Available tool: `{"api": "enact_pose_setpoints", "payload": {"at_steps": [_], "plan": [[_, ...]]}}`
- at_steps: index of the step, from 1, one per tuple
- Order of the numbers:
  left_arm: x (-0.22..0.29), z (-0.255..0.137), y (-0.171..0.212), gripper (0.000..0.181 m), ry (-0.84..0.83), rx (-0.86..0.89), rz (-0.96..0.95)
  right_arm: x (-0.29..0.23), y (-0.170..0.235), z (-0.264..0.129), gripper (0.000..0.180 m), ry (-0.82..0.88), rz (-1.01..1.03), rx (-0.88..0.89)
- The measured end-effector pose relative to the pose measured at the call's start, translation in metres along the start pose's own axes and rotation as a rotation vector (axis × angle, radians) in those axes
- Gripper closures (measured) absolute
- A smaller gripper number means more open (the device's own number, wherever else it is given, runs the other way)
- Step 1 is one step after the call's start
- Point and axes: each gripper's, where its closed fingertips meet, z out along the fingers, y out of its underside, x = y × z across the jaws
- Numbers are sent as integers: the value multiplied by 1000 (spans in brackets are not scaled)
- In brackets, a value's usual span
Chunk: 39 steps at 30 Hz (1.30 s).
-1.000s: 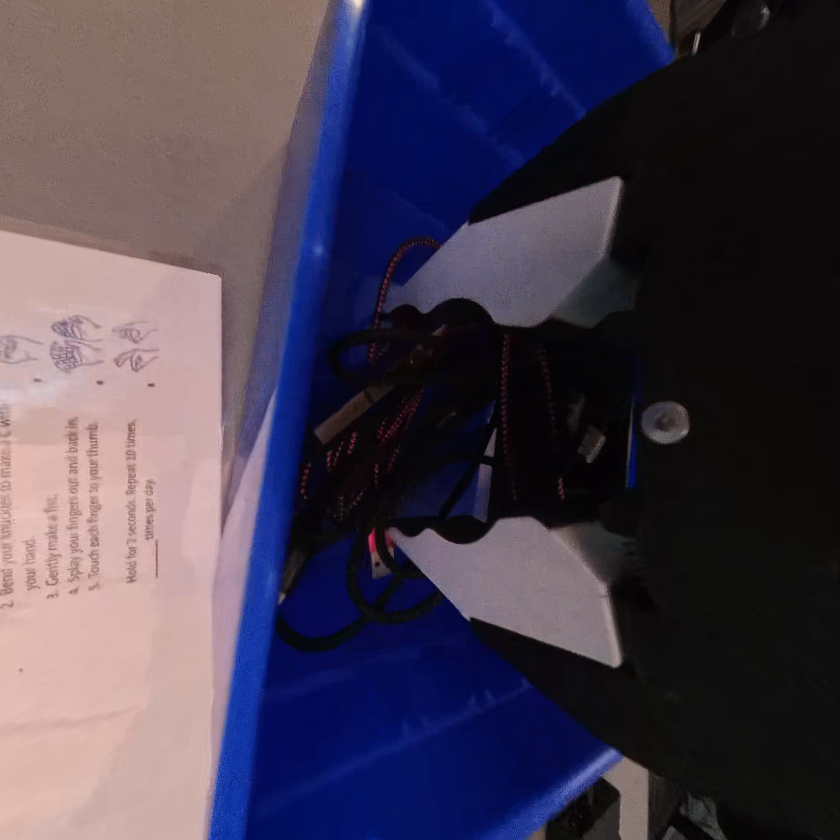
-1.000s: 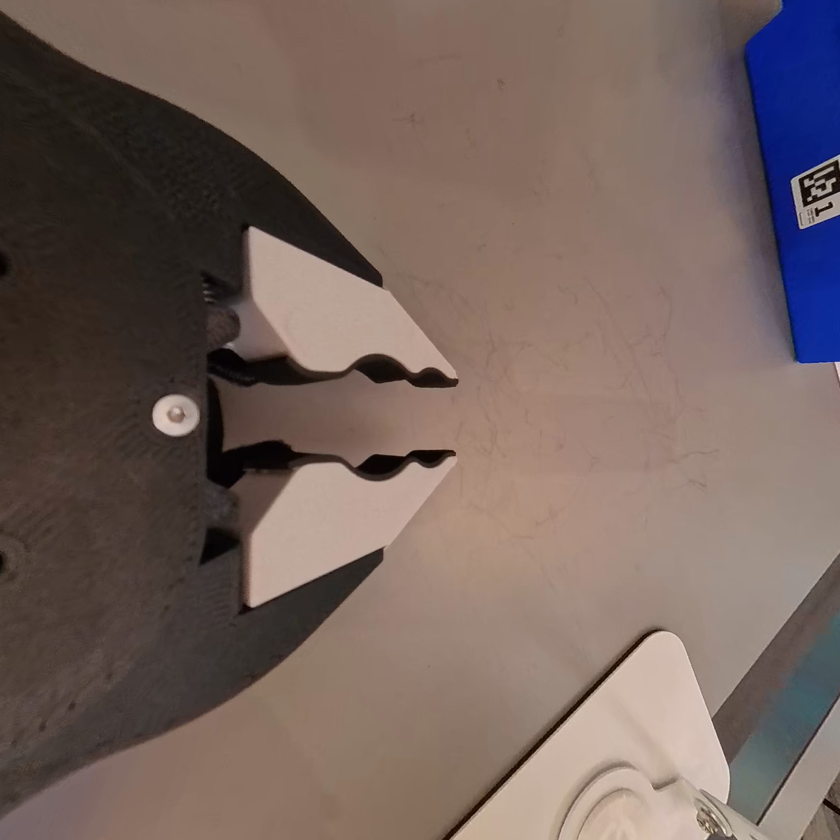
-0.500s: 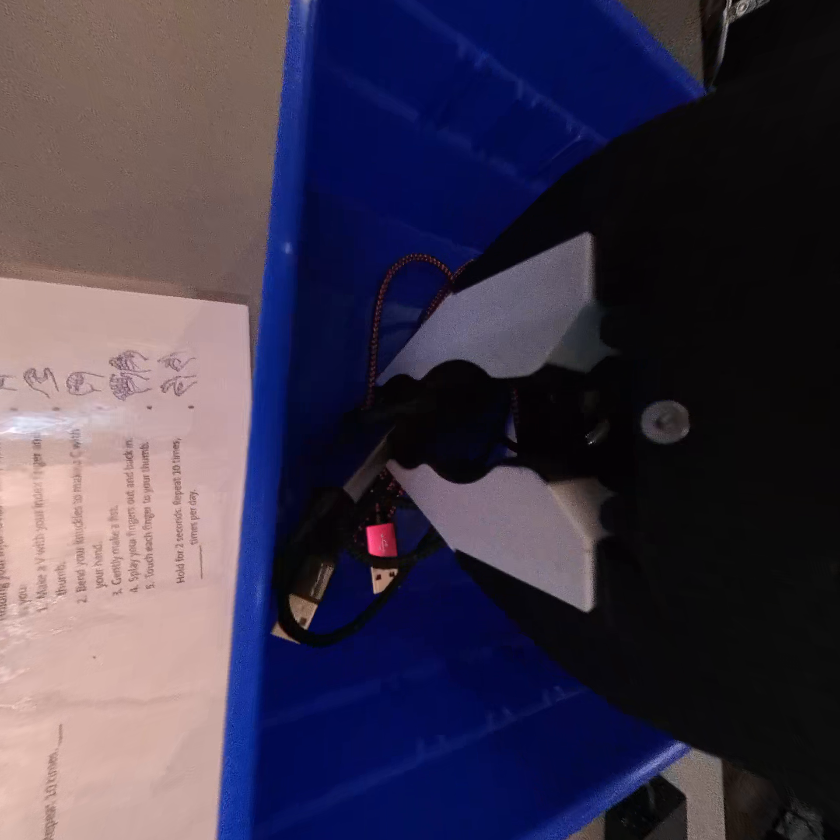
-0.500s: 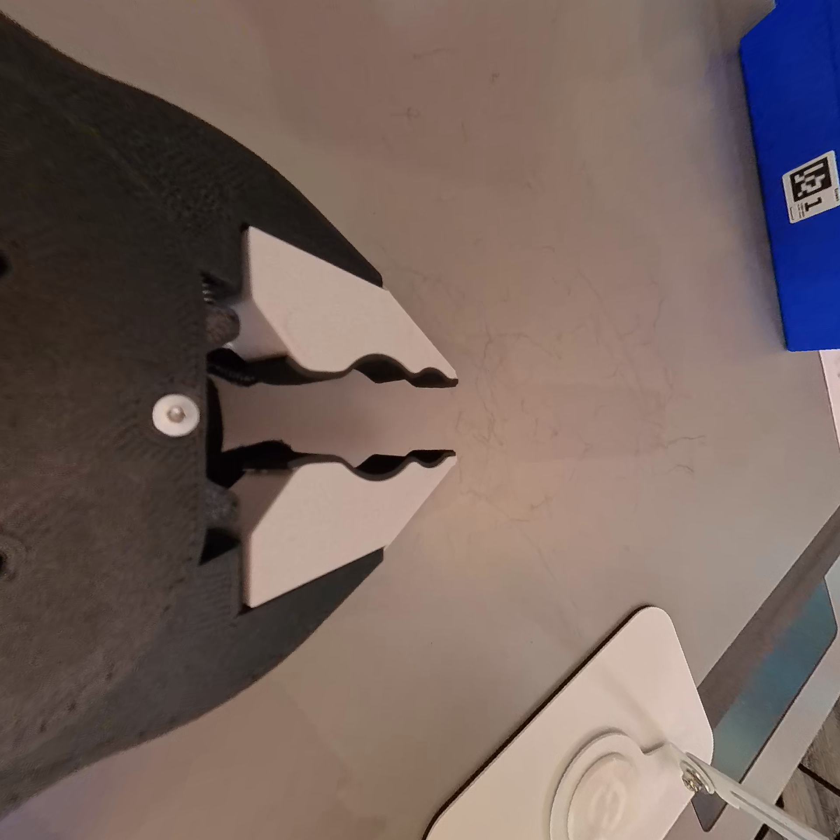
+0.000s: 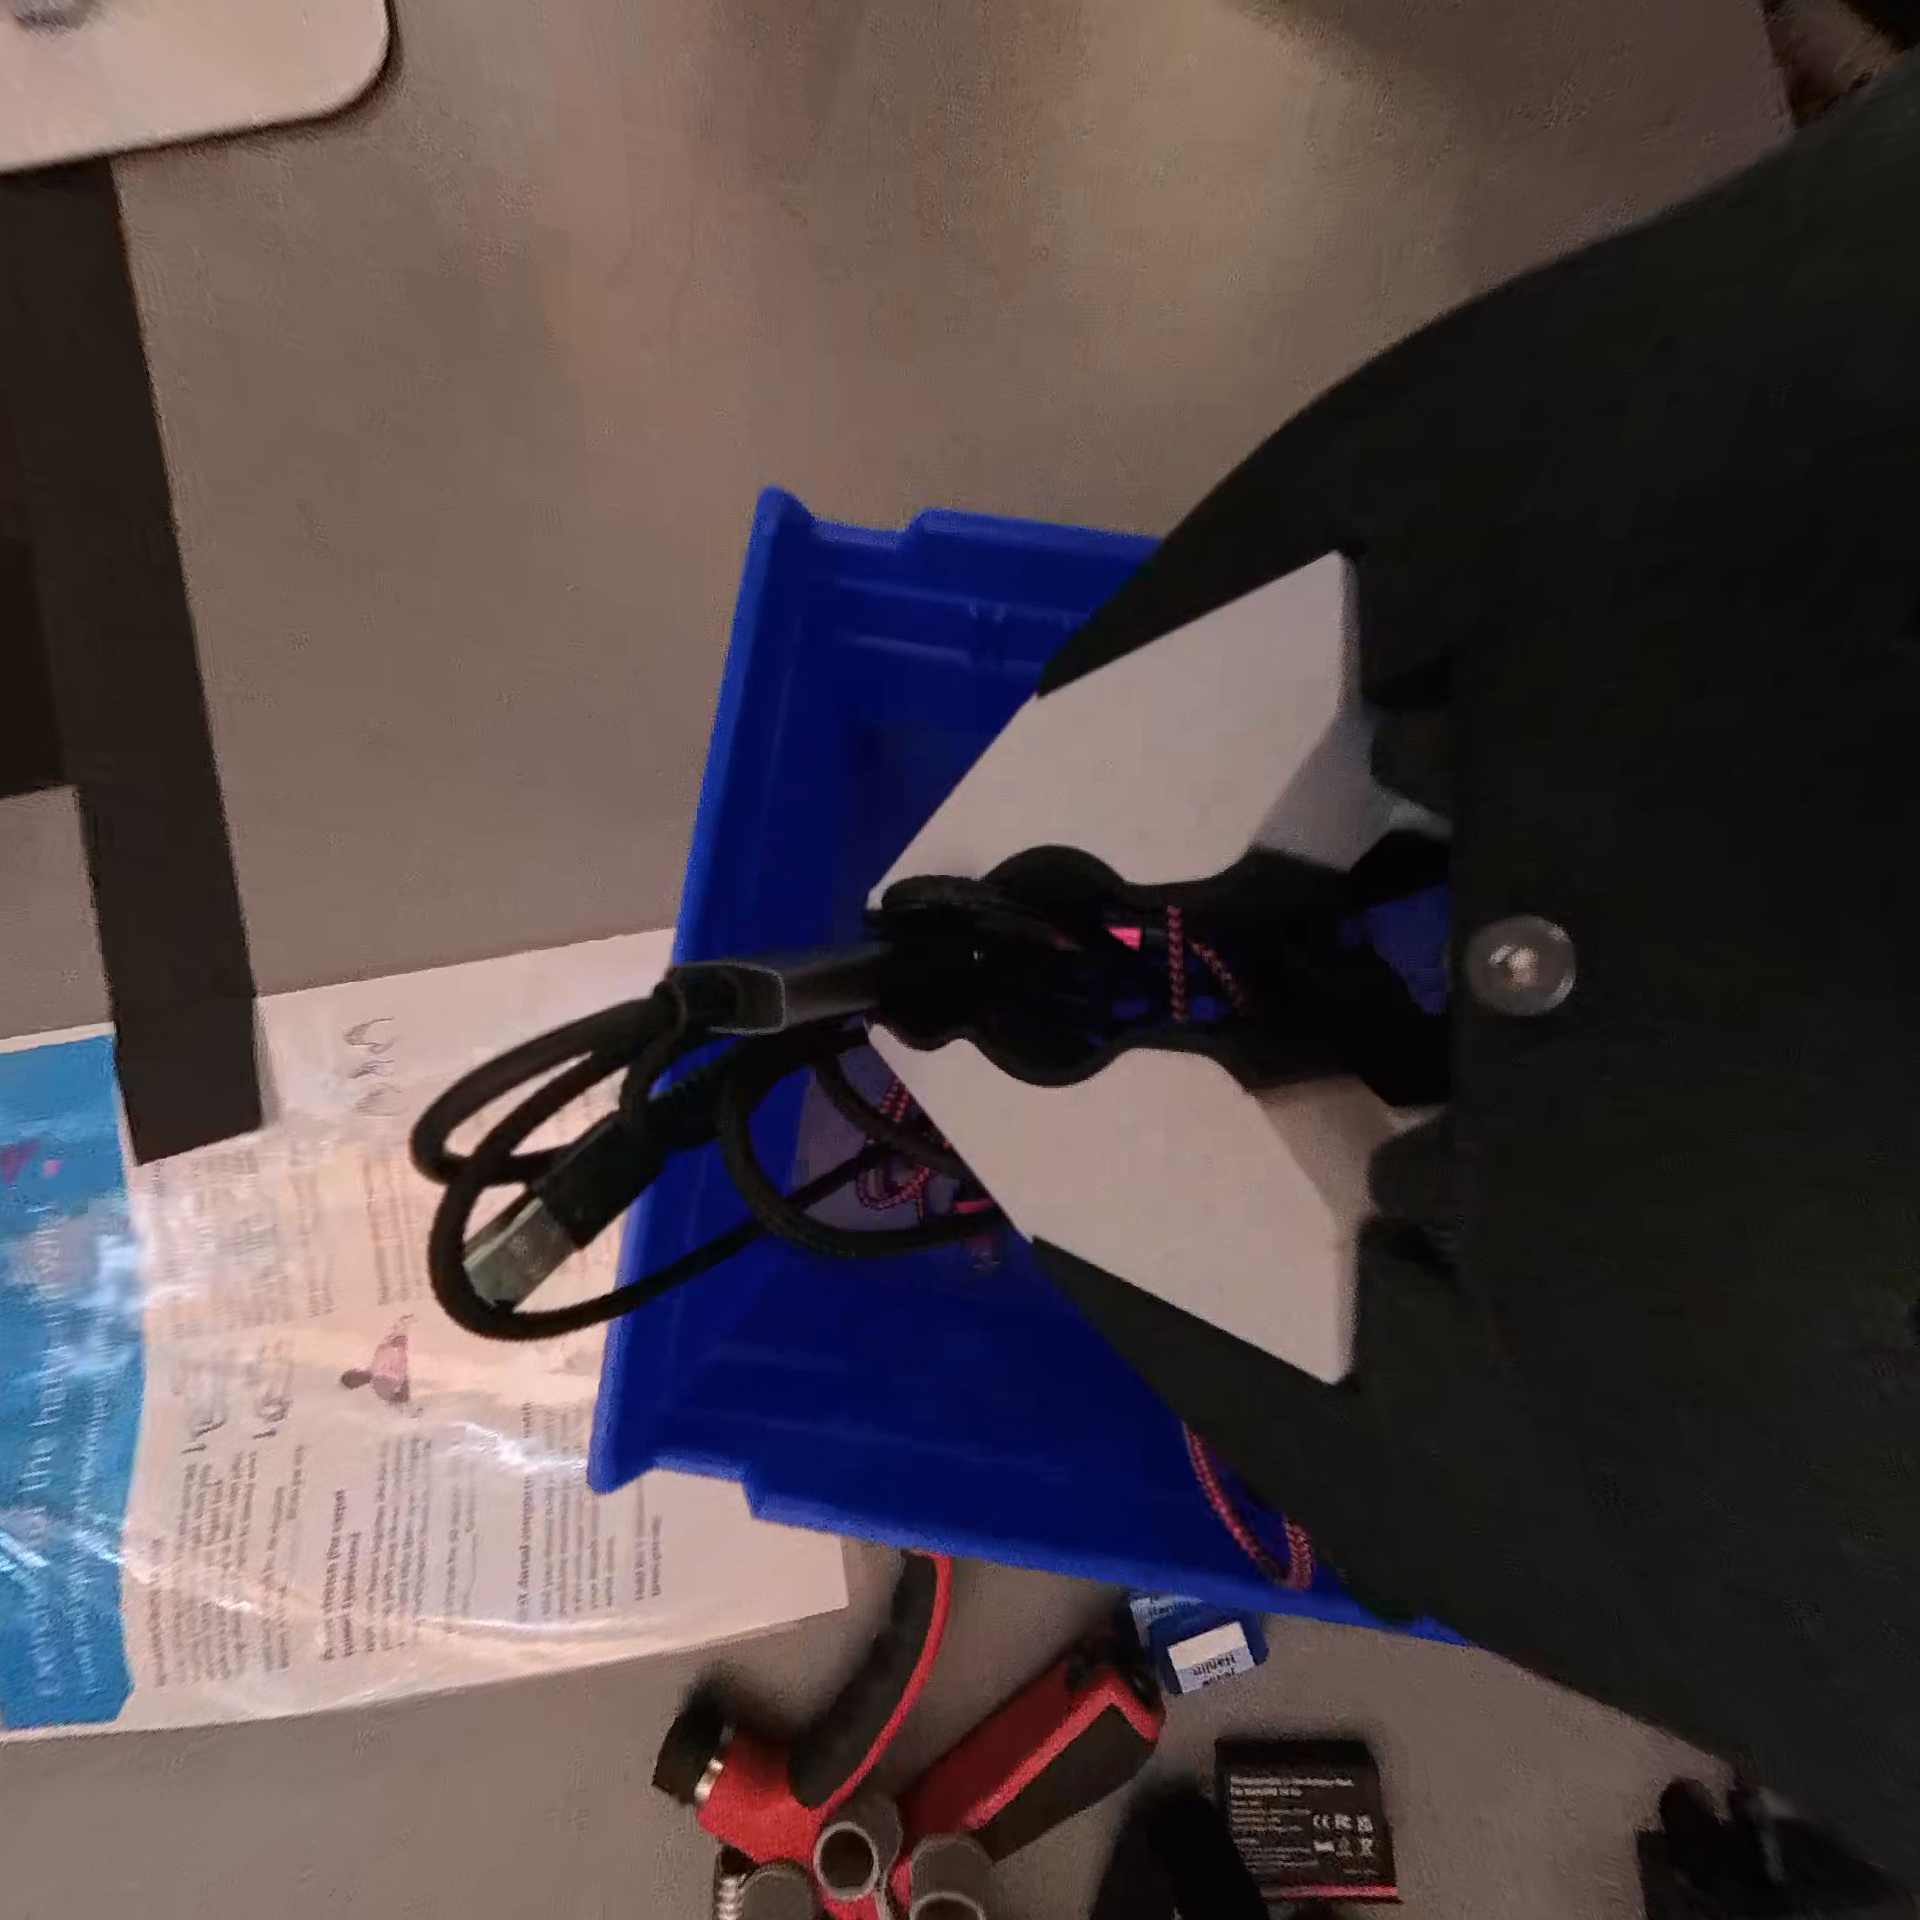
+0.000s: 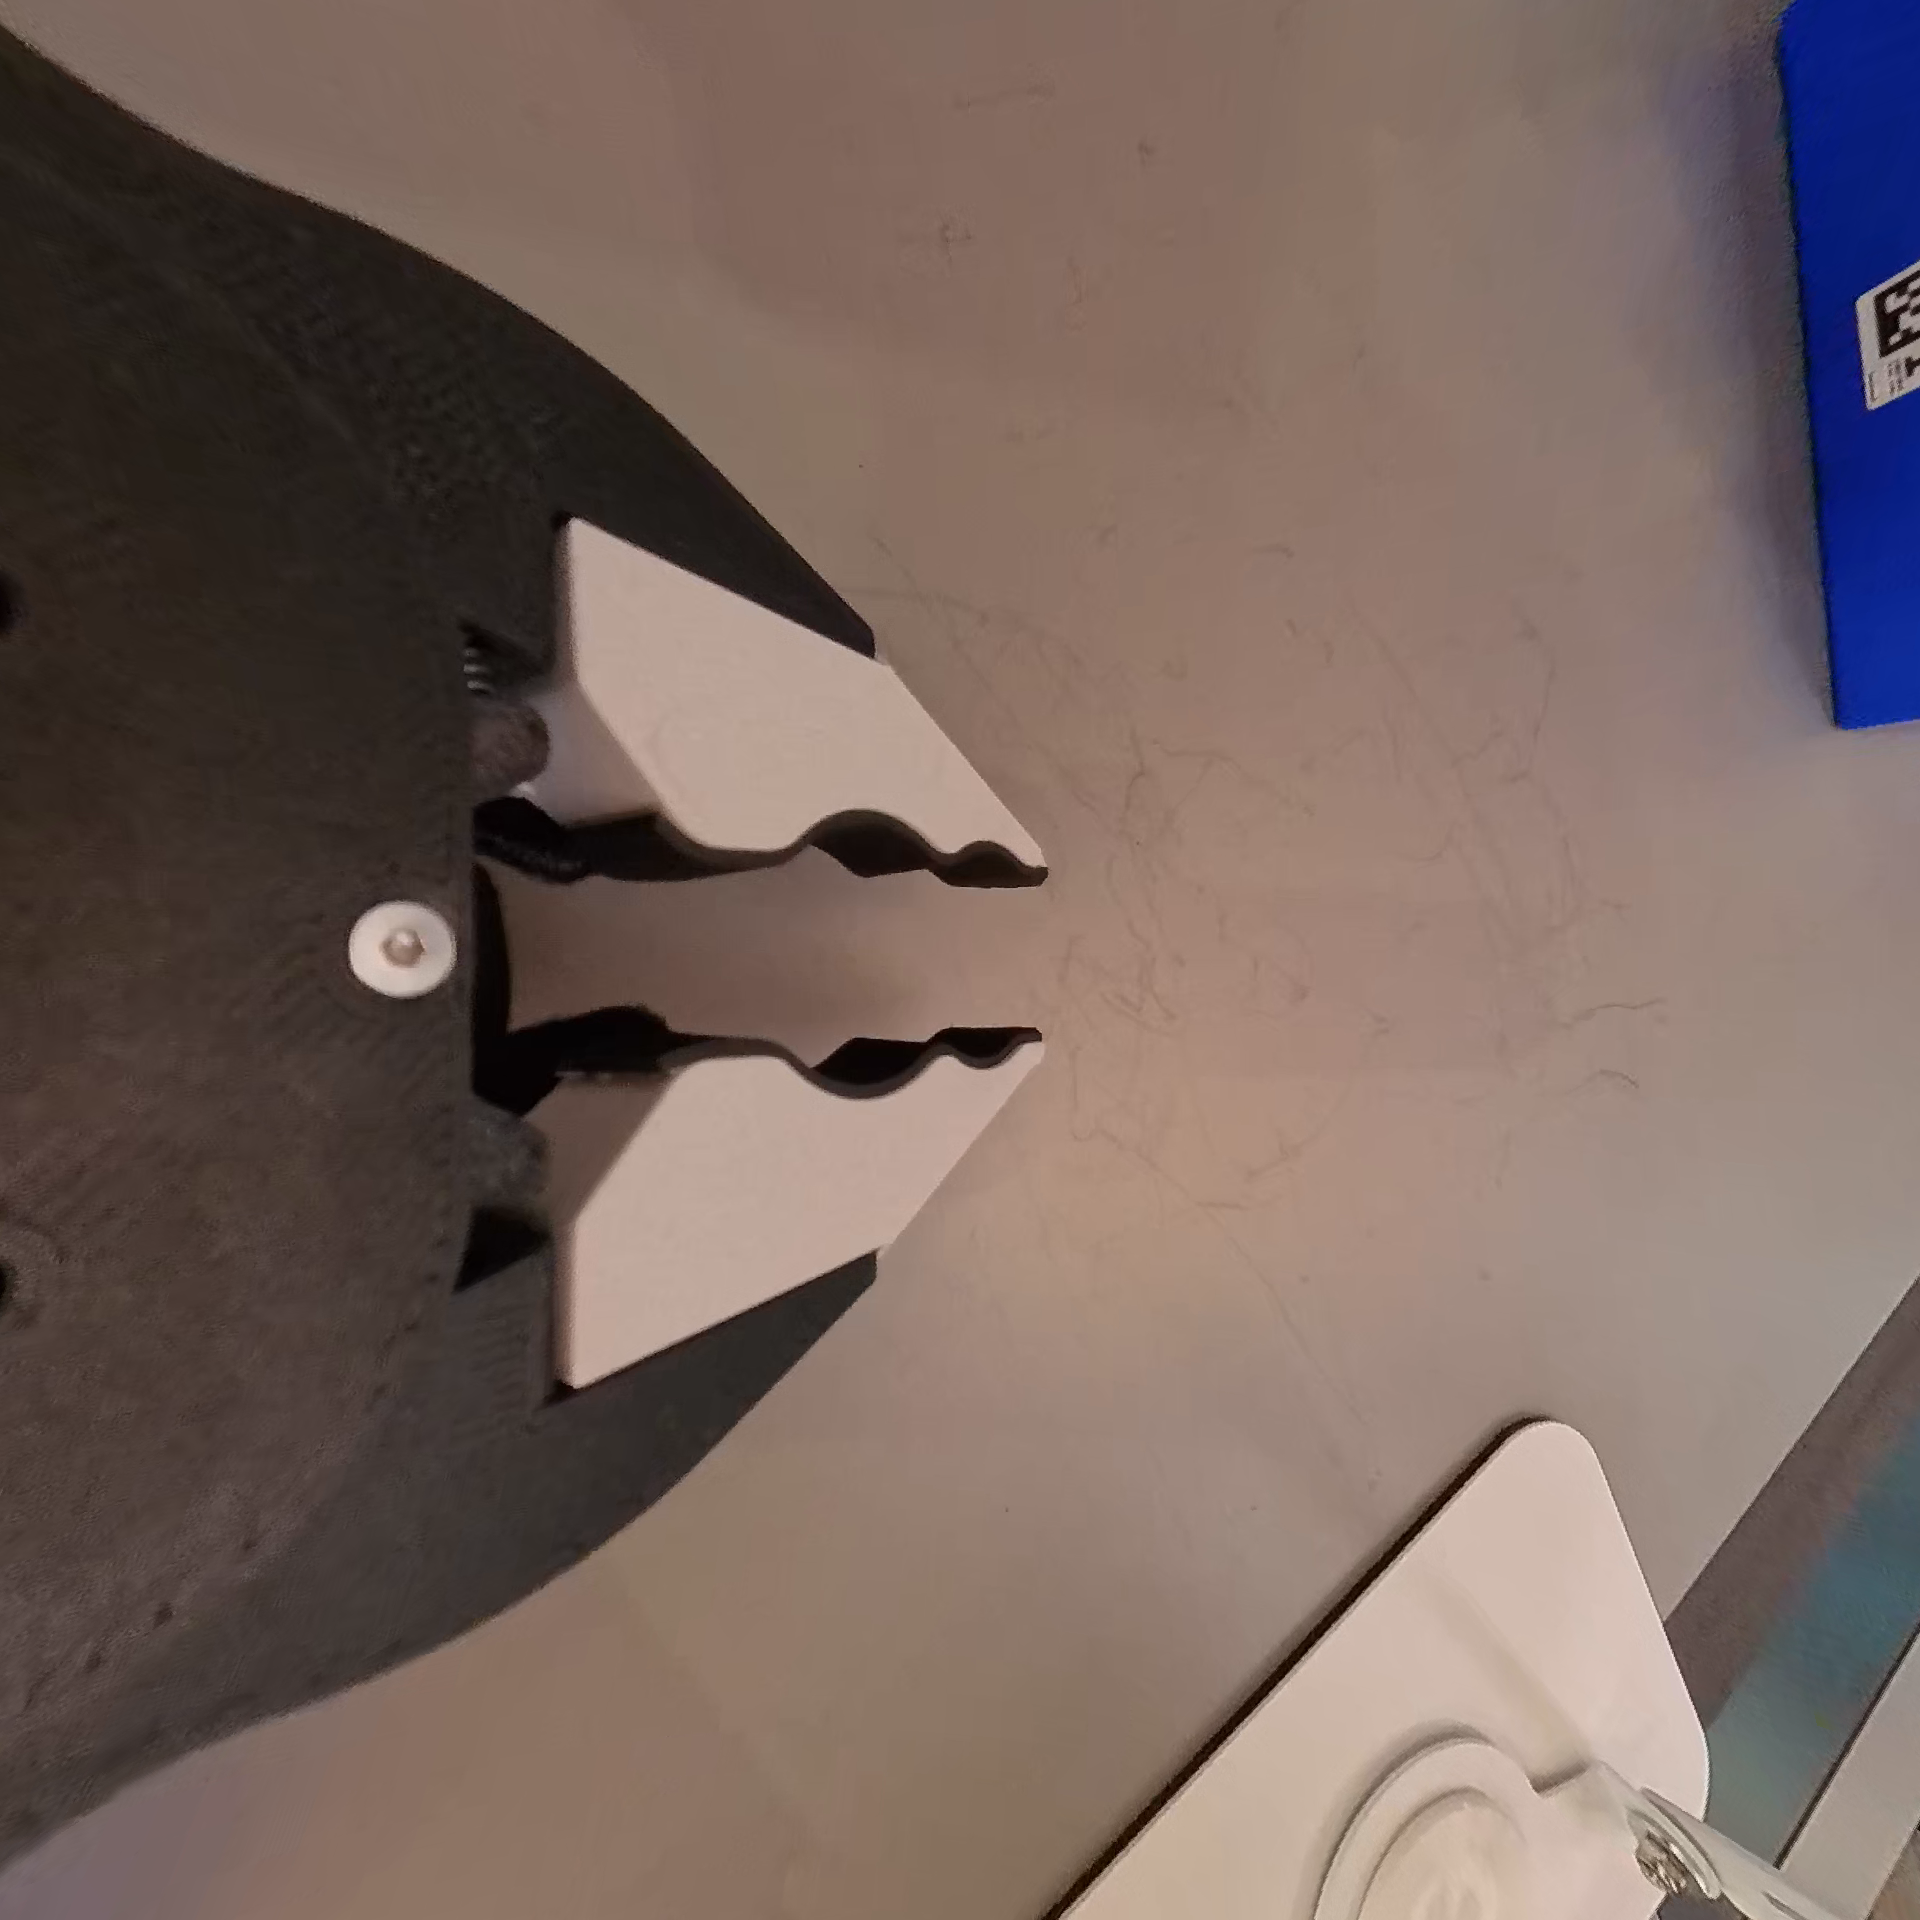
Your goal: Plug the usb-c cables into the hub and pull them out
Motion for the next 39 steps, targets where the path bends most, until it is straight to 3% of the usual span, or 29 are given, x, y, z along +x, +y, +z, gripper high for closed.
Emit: {"api": "enact_pose_setpoints", "payload": {"at_steps": [14,19,25,30,39], "plan": [[39,-133,-103,170,-74,364,174,2,4,3,155,1,9,-8],[100,-180,-143,170,-35,454,310,6,4,2,155,8,18,-3],[197,-210,-167,170,87,501,474,11,2,-2,155,26,32,14],[260,-181,-149,170,253,466,509,22,-6,-12,155,70,66,67],[338,-53,-71,169,604,319,343,38,-41,-48,153,88,168,329]]}}
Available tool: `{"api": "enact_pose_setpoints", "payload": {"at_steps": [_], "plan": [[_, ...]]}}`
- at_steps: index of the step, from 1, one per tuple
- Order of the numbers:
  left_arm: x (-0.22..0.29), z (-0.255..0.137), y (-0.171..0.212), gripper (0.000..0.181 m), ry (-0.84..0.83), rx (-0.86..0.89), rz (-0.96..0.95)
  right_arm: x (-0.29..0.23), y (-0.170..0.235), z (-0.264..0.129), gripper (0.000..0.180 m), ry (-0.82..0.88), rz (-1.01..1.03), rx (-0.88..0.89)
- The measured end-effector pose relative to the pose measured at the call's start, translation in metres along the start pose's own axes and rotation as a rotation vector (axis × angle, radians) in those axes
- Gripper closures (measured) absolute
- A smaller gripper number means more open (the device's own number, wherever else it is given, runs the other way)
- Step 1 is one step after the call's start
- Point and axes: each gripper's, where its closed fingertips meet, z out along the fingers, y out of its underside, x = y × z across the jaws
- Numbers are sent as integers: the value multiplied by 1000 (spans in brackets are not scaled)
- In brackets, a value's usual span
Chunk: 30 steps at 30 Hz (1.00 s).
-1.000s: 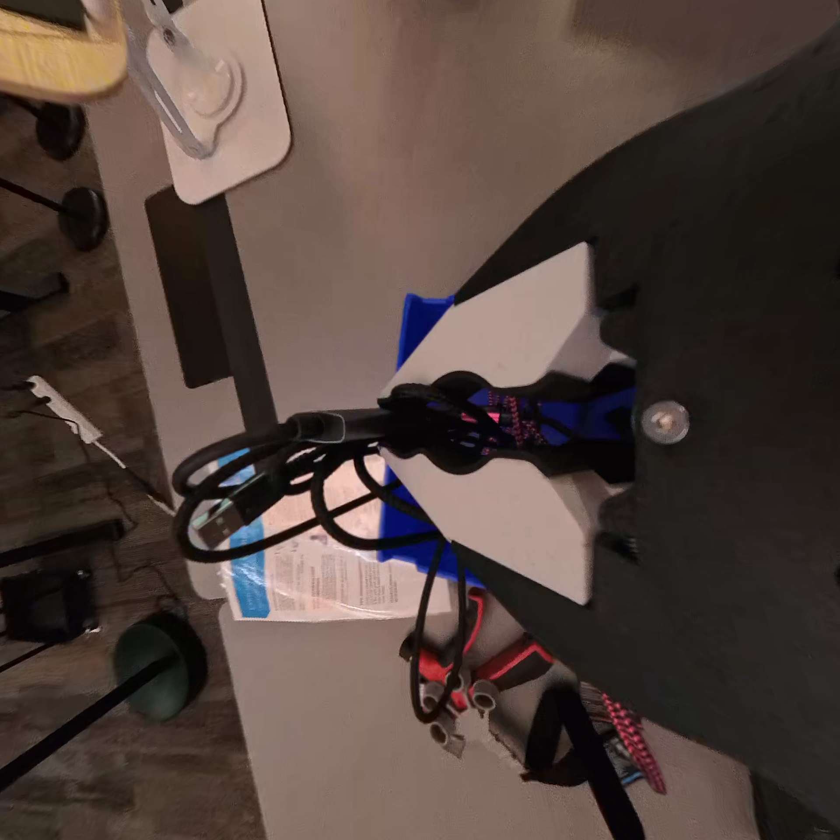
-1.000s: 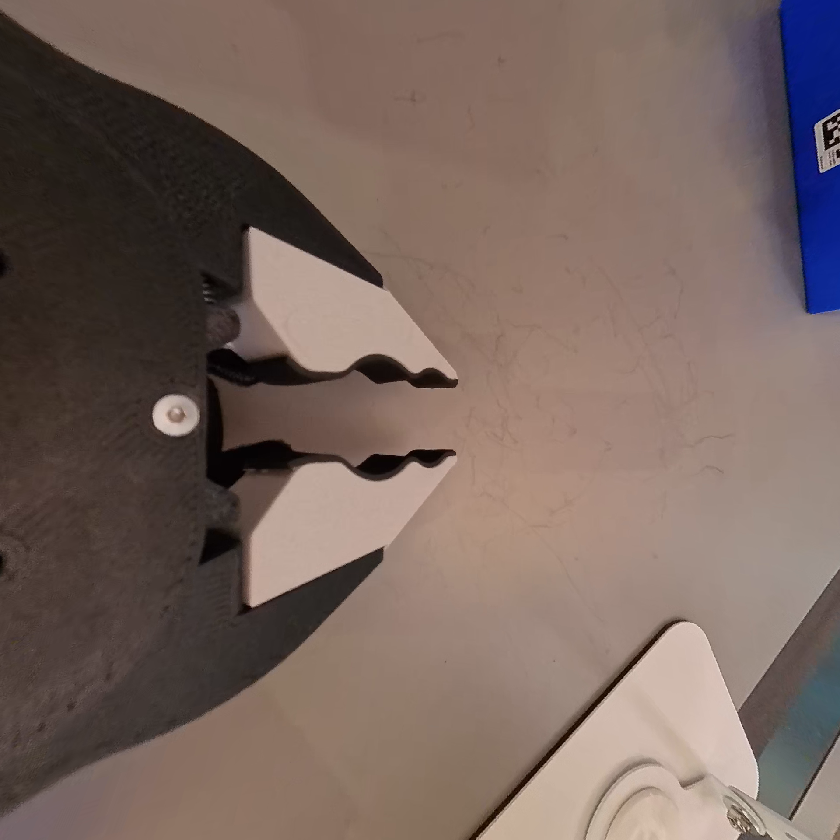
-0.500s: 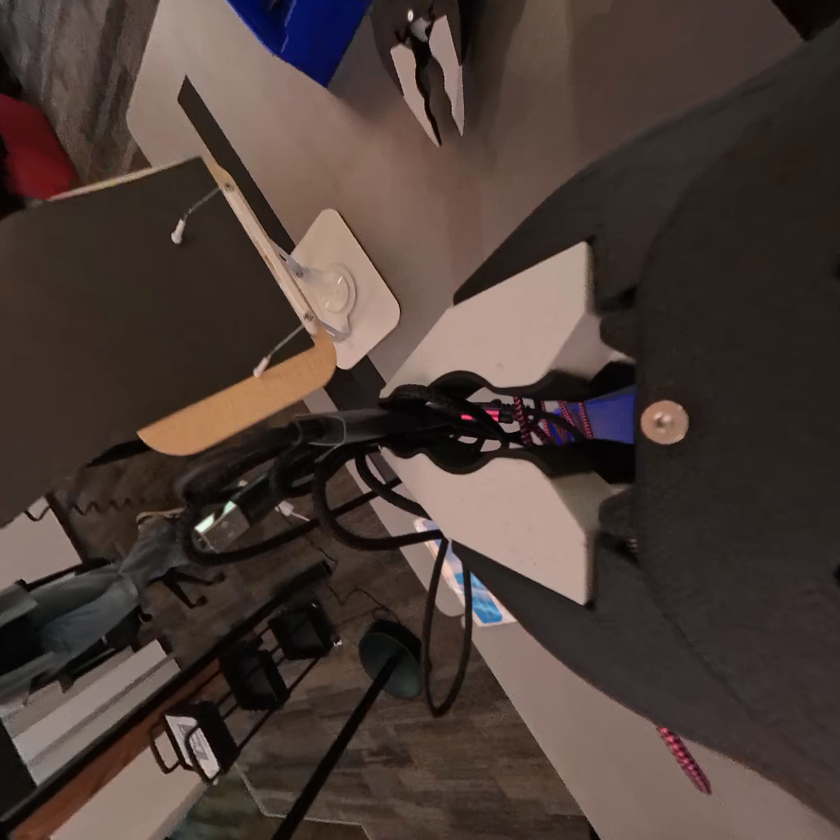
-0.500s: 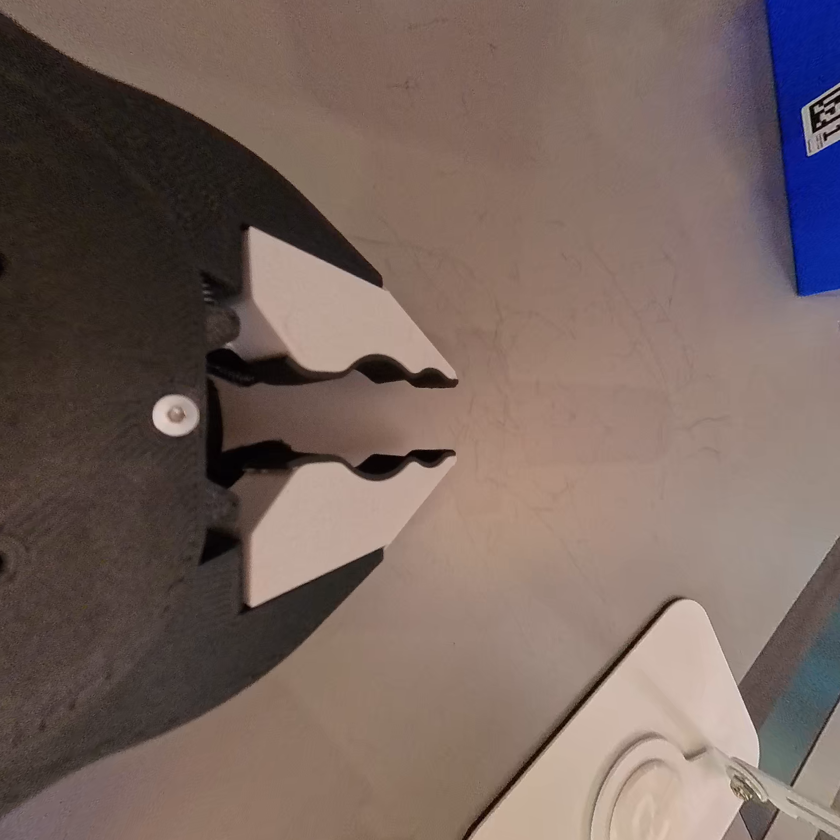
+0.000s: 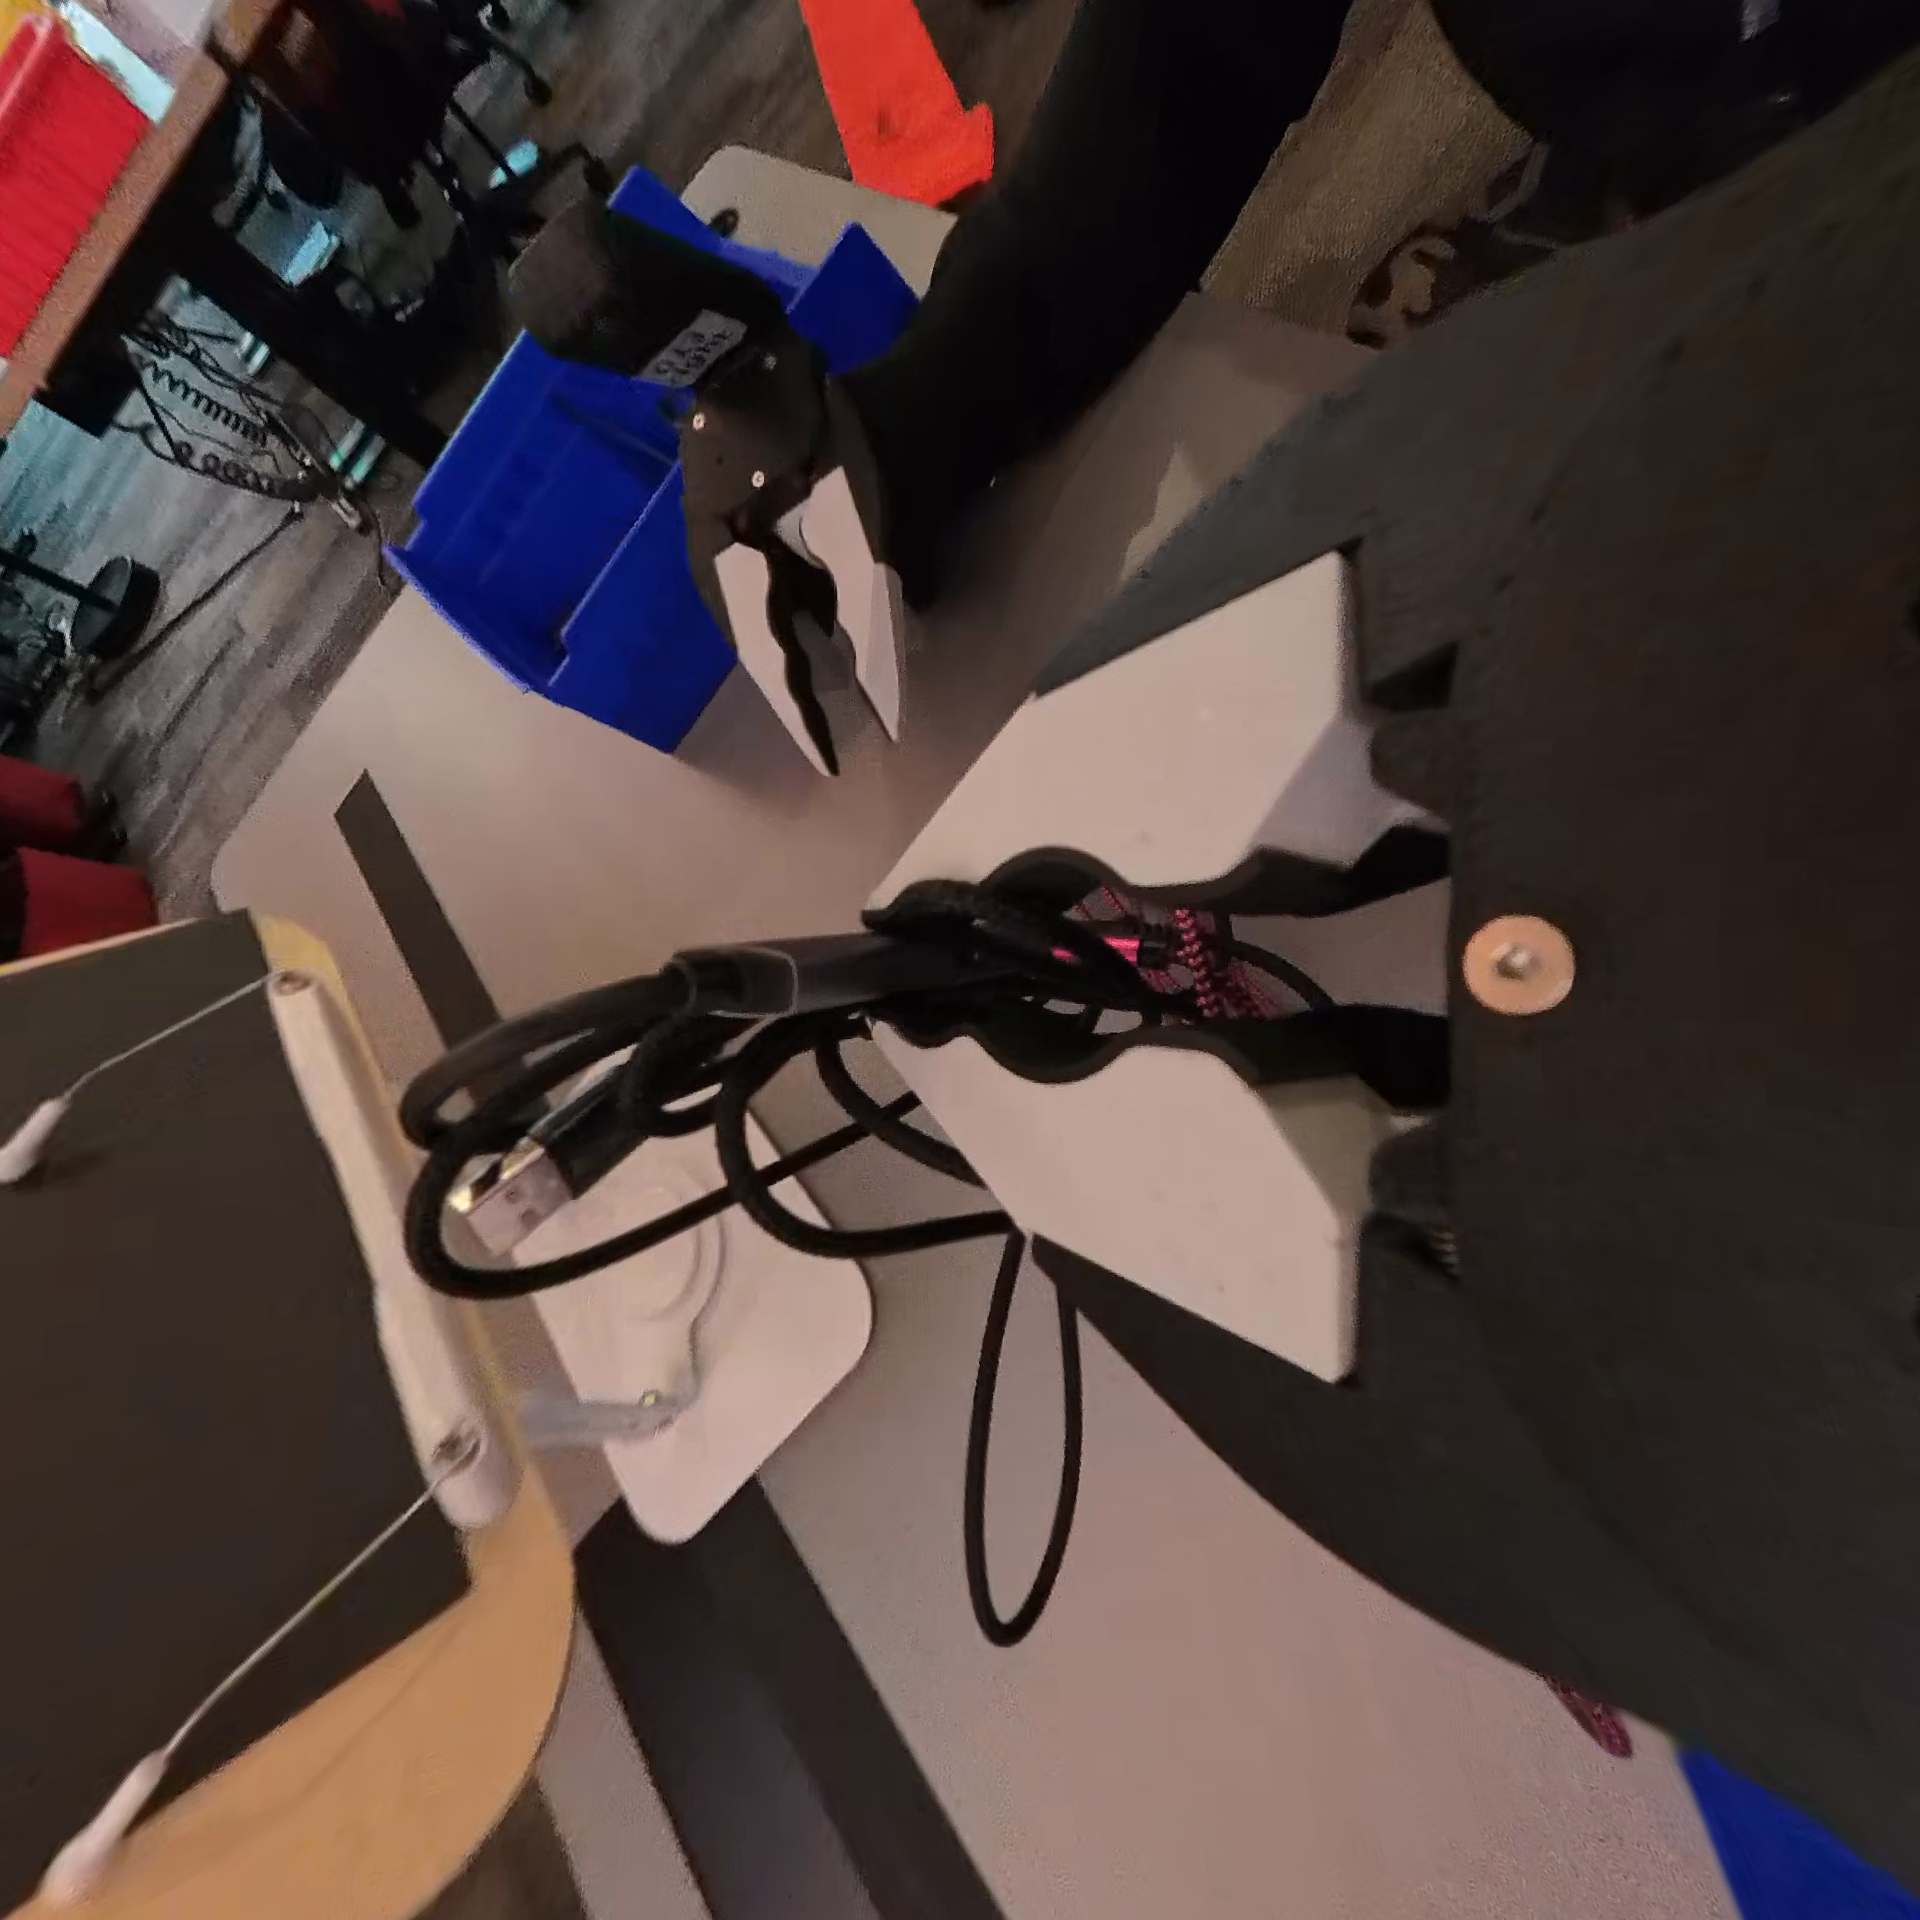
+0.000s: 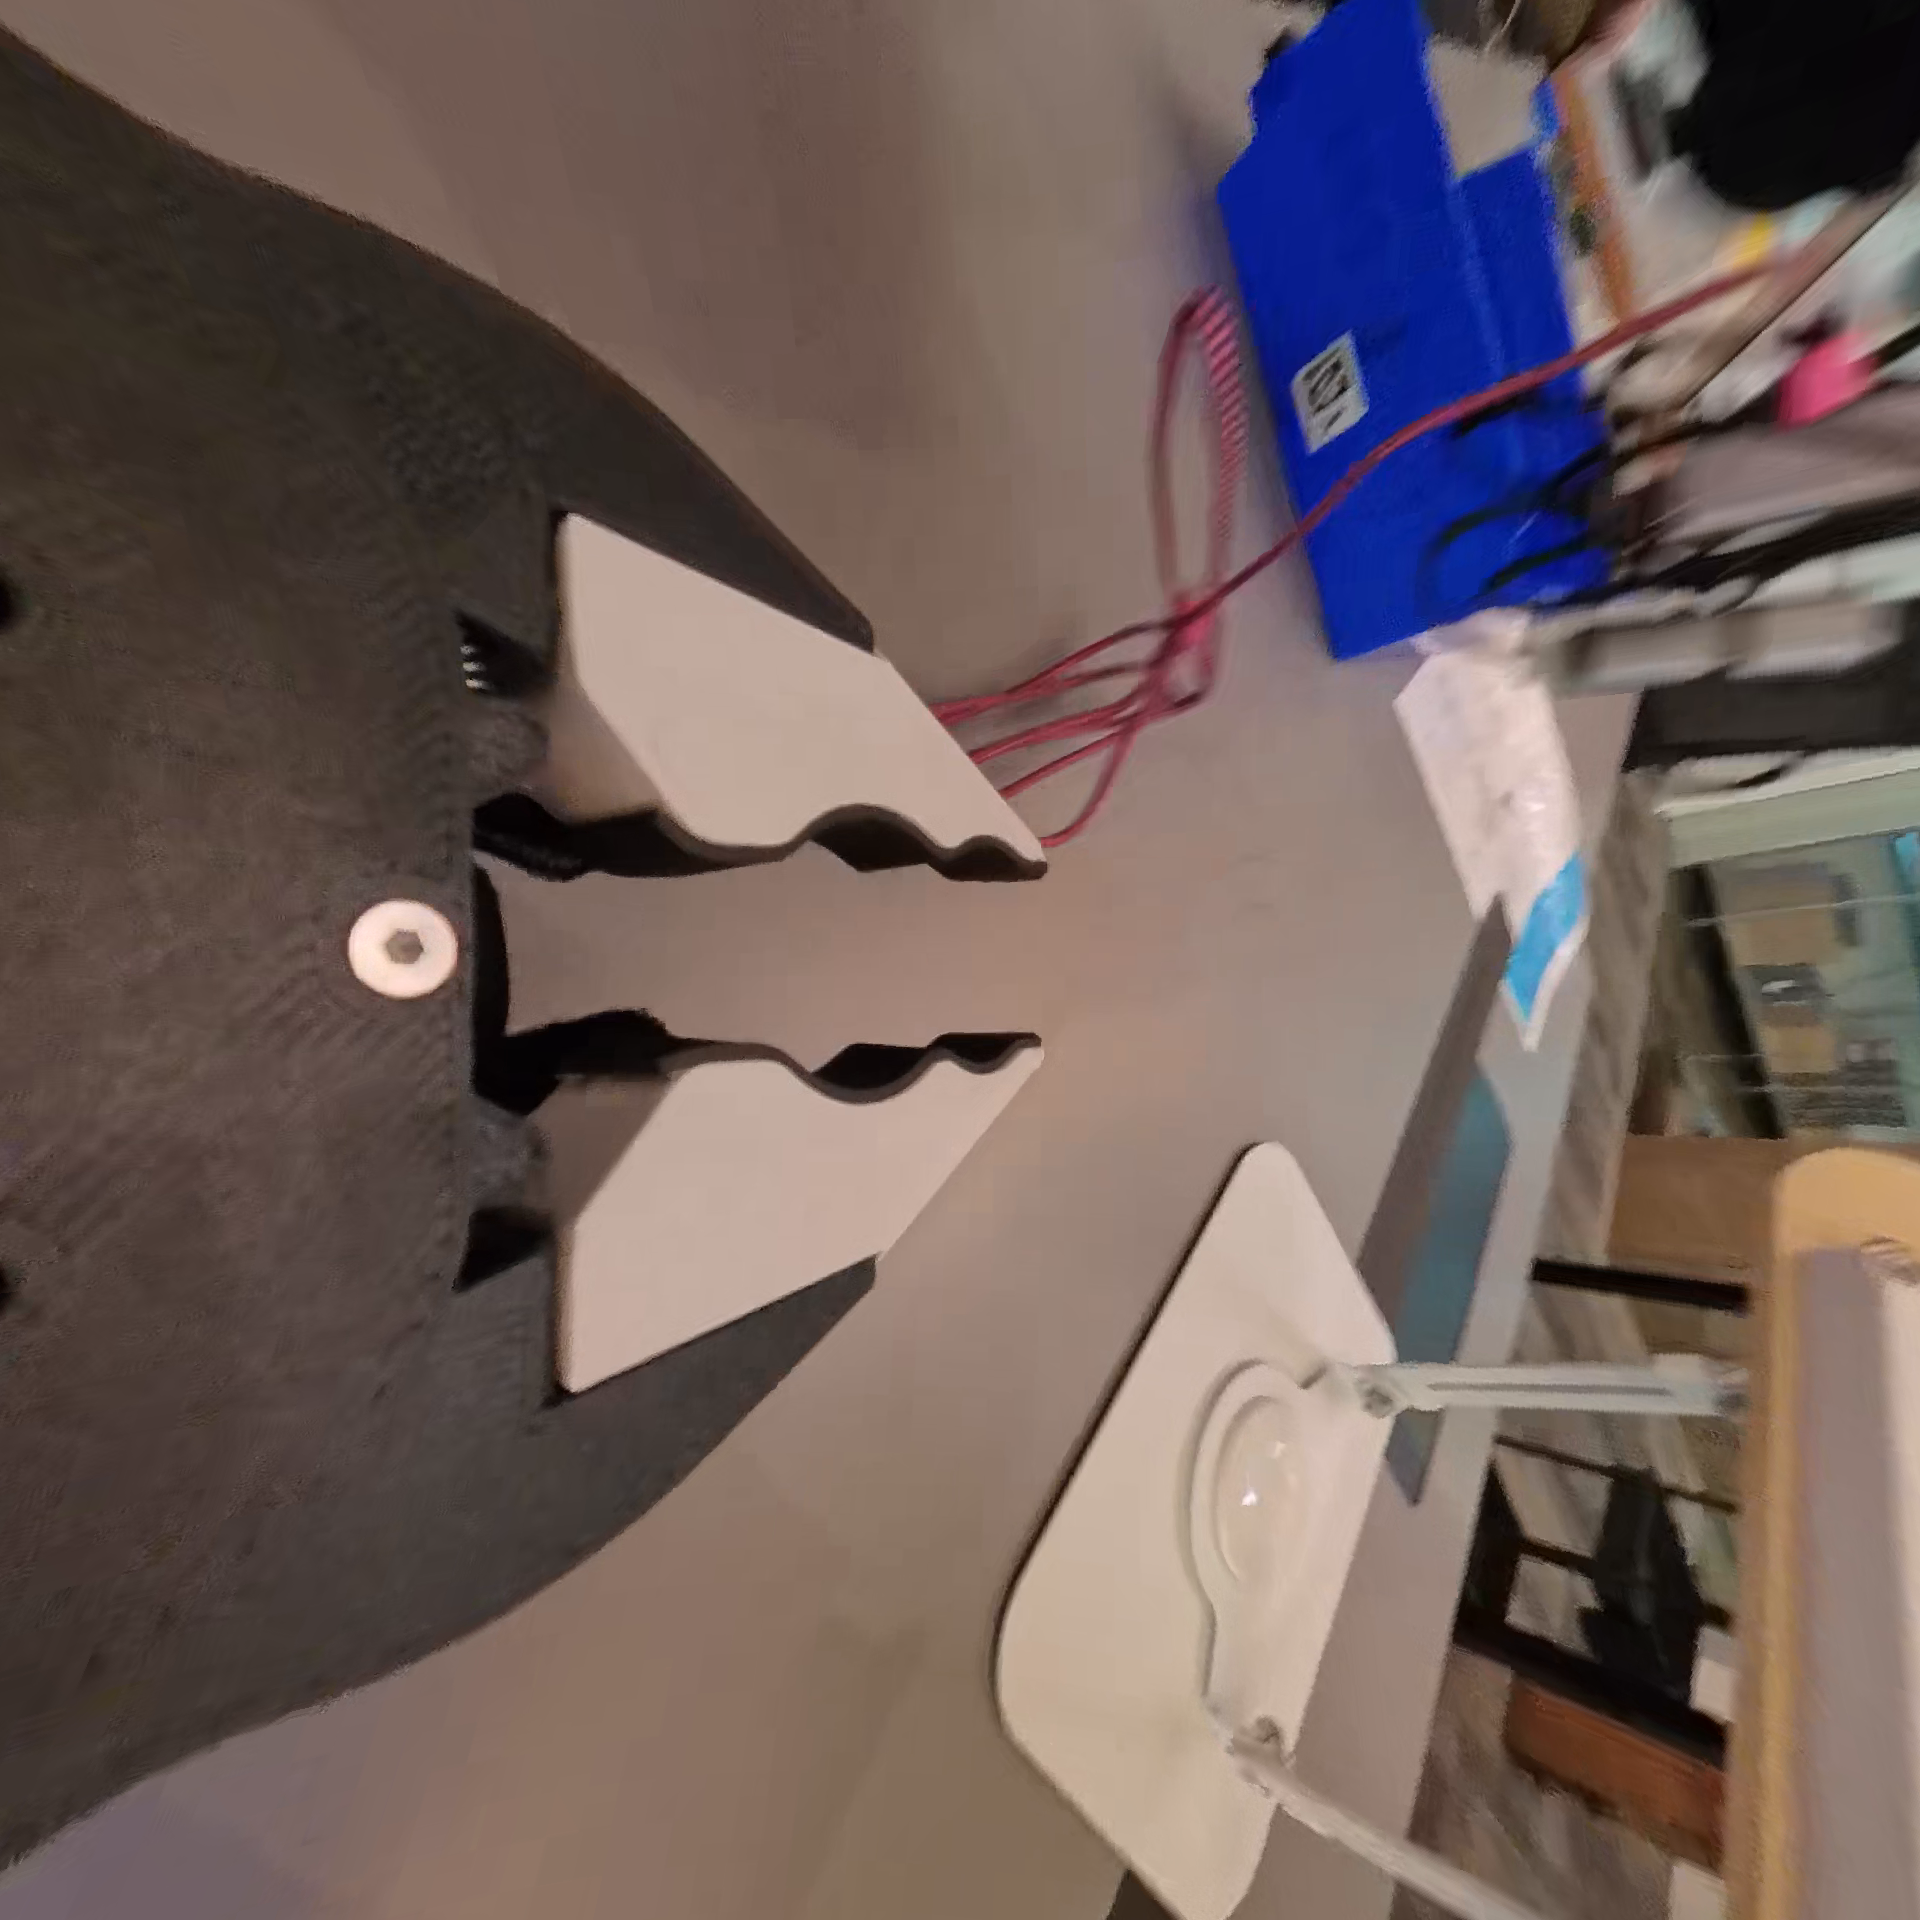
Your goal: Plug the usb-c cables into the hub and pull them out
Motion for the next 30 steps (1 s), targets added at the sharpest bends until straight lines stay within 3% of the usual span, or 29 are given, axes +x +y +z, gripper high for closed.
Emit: {"api": "enact_pose_setpoints", "payload": {"at_steps": [5,7,13,20,23,30], "plan": [[21,46,41,169,171,23,-86,-33,-26,0,142,-213,85,154],[19,53,49,169,171,50,-142,-41,-33,4,138,-223,80,177],[20,74,68,170,197,109,-255,-79,-51,15,145,-154,-237,129],[26,80,73,170,167,166,-297,-66,-22,60,146,-55,-178,-69],[22,81,78,170,145,187,-337,-57,-11,65,138,4,-163,-129],[30,82,74,170,222,268,-414,-65,22,76,124,-88,-100,-269]]}}
